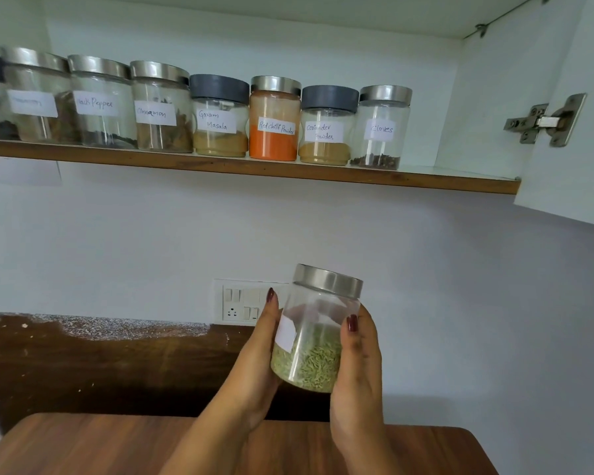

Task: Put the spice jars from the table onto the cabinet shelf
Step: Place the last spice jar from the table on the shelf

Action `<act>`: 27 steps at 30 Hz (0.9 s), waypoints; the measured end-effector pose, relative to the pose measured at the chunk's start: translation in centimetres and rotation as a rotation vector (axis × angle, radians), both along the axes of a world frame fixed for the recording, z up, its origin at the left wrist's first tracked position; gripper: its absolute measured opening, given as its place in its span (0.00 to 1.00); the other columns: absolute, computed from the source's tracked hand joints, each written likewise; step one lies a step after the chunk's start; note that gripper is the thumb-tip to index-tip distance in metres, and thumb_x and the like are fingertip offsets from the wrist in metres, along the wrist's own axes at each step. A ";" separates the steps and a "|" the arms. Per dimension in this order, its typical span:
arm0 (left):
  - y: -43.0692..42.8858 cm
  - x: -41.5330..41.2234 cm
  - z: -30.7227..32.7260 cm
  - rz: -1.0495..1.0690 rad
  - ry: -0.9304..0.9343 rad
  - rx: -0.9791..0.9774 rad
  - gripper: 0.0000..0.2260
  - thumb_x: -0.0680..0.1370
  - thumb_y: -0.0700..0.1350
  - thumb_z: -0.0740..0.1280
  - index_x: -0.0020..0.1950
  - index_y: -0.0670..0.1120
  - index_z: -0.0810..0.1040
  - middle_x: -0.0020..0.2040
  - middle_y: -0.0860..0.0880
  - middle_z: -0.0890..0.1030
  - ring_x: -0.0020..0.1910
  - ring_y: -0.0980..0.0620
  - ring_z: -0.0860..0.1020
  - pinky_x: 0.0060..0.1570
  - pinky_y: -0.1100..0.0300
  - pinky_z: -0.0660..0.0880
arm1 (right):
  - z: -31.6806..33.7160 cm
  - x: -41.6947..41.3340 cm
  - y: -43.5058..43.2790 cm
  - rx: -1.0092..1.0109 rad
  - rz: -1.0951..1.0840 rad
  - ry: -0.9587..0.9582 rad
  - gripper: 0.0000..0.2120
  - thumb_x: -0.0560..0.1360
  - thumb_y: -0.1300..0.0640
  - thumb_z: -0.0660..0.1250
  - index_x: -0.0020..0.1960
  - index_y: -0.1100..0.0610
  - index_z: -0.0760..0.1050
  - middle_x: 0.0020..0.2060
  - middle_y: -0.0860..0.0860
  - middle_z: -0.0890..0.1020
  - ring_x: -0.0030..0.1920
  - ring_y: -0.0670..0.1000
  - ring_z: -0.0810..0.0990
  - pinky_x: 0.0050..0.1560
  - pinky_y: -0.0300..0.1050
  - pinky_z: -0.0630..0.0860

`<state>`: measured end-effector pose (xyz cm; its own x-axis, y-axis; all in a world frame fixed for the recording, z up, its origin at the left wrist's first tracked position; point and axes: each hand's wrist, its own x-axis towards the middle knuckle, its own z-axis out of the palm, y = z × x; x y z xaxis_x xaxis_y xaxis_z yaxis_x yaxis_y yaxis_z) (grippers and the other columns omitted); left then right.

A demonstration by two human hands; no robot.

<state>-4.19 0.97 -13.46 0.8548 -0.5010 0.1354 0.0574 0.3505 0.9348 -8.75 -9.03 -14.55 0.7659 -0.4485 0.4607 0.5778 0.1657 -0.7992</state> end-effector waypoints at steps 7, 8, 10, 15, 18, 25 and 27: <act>-0.2 -0.5 -0.8 -0.077 0.073 -0.079 0.31 0.81 0.66 0.53 0.70 0.45 0.76 0.67 0.42 0.79 0.68 0.44 0.77 0.72 0.43 0.66 | -0.7 0.2 -0.4 -0.119 -0.151 0.014 0.21 0.74 0.37 0.59 0.61 0.45 0.77 0.57 0.50 0.81 0.61 0.56 0.78 0.62 0.61 0.75; -0.3 -0.5 -0.9 -0.055 0.065 -0.080 0.30 0.81 0.65 0.52 0.70 0.45 0.76 0.66 0.42 0.80 0.67 0.44 0.77 0.71 0.43 0.67 | -0.7 0.3 -0.5 -0.180 -0.220 0.020 0.20 0.75 0.37 0.57 0.61 0.42 0.77 0.58 0.46 0.80 0.63 0.54 0.76 0.63 0.58 0.74; -0.4 -0.9 -1.0 -0.005 0.049 -0.106 0.29 0.82 0.62 0.50 0.68 0.44 0.78 0.63 0.41 0.82 0.65 0.44 0.79 0.70 0.43 0.69 | -0.6 0.4 -0.9 -0.270 -0.326 0.031 0.21 0.75 0.37 0.54 0.63 0.41 0.76 0.59 0.38 0.78 0.65 0.47 0.72 0.63 0.43 0.72; -1.1 -1.8 -0.7 0.174 -0.083 -0.122 0.23 0.80 0.63 0.58 0.55 0.49 0.85 0.56 0.41 0.85 0.58 0.41 0.82 0.60 0.44 0.76 | -0.5 -0.1 -1.6 -0.352 -0.384 0.012 0.30 0.75 0.31 0.54 0.68 0.47 0.73 0.61 0.42 0.77 0.64 0.44 0.75 0.55 0.27 0.72; -1.6 -2.6 0.1 0.349 -0.276 -0.057 0.21 0.81 0.60 0.59 0.56 0.46 0.82 0.50 0.47 0.85 0.52 0.52 0.84 0.50 0.58 0.81 | -0.4 -0.4 -1.1 -0.445 -0.480 0.011 0.31 0.76 0.29 0.52 0.68 0.47 0.72 0.61 0.43 0.76 0.62 0.46 0.76 0.52 0.28 0.73; -2.8 -3.7 -0.5 0.580 -0.423 -0.042 0.23 0.72 0.66 0.64 0.60 0.53 0.77 0.52 0.54 0.84 0.52 0.55 0.84 0.46 0.60 0.80 | -0.4 -0.3 0.4 -0.466 -0.509 0.032 0.30 0.76 0.31 0.54 0.69 0.47 0.70 0.62 0.42 0.77 0.62 0.49 0.77 0.56 0.51 0.80; -2.9 -3.9 -0.8 0.576 -0.412 -0.035 0.23 0.72 0.66 0.65 0.61 0.55 0.76 0.54 0.53 0.84 0.53 0.53 0.84 0.48 0.57 0.81 | -0.5 -0.2 0.4 -0.426 -0.488 0.050 0.28 0.76 0.32 0.55 0.68 0.47 0.70 0.61 0.43 0.78 0.61 0.49 0.78 0.57 0.53 0.80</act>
